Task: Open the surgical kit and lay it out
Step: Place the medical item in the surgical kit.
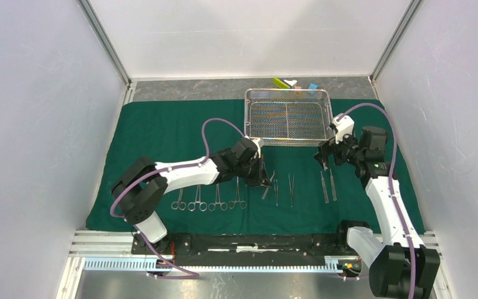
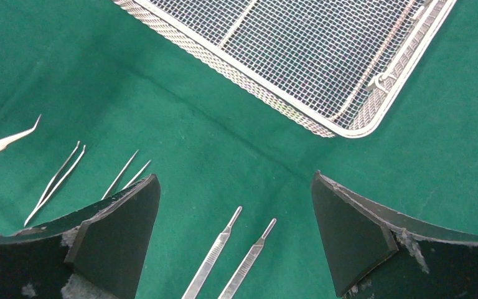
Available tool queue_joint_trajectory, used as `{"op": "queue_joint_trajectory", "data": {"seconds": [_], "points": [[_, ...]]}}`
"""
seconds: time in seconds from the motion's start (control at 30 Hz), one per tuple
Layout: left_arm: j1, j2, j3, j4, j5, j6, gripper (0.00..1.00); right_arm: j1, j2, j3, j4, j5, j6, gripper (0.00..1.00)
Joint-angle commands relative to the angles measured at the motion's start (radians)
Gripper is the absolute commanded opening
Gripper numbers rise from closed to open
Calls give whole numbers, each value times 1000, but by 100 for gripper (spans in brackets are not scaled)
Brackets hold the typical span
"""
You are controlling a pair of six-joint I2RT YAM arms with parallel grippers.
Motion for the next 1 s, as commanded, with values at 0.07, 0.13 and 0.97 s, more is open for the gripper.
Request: {"op": "queue_joint_trajectory", "data": {"seconds": [0.07,0.13,0.97], "points": [[-23,51,79,37,25,-91,2,-7,-23,-31,42,59,1,98],[-26,53,98,16,-22,-111,2,-9,-26,-37,42,57,1,98],[-143,304,431,-341,-296,-168,2,-33,-65,-45,32,25,15,98]]}}
